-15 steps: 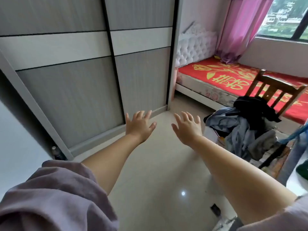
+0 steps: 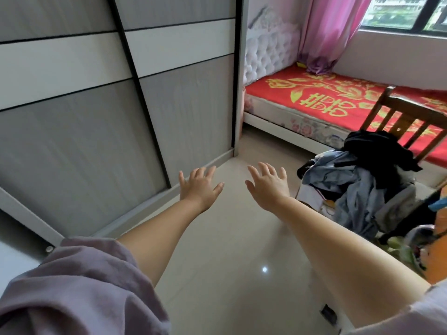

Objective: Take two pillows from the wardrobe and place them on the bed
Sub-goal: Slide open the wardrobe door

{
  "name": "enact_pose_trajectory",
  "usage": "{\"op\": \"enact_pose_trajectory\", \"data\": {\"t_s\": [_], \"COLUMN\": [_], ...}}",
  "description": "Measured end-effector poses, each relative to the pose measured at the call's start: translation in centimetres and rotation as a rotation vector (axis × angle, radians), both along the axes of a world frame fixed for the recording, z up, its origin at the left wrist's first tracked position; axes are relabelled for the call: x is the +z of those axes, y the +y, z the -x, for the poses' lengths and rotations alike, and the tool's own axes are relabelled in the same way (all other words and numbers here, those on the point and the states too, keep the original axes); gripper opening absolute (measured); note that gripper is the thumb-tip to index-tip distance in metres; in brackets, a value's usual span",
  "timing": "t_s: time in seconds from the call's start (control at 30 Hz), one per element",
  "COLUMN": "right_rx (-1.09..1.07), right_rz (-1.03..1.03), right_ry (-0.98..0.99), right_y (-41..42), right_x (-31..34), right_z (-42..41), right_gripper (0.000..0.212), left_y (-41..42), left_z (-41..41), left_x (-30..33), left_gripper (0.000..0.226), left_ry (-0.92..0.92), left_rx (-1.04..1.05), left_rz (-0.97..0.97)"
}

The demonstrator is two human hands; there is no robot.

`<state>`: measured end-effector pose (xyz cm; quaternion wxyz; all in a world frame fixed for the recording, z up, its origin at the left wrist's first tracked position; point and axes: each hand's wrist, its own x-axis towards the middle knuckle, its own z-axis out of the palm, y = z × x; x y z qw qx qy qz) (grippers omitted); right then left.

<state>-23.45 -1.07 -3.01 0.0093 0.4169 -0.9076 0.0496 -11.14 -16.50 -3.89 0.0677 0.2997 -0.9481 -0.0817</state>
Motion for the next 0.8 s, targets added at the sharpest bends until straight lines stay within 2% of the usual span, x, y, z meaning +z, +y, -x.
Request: {"op": "enact_pose_trajectory", "data": {"t_s": [0.3, 0.57, 0.8], "right_rx": [-0.063, -0.022, 0.075], "right_rz": [-0.021, -0.078, -0.083], "right_ry": [0.018, 0.016, -0.008], "right_y": [-4.6, -12.4, -23.5], "right_x": [-0.6, 1.1, 0.5], "right_z": [16.5, 33.1, 41.6], "right_gripper": [0.050, 0.051, 0.052], "left_y": [-5.1, -13.1, -23.2], "left_z": [16.5, 30.4, 39.1], "left_x": [0.2, 1.3, 0.4], "left_gripper": [0.059, 0.058, 0.061], "left_ry": [0.027, 0.041, 0.018], "left_rx": [-0.093, -0.005, 0.088], "left_rz": [0.001, -0.006, -0.020]}}
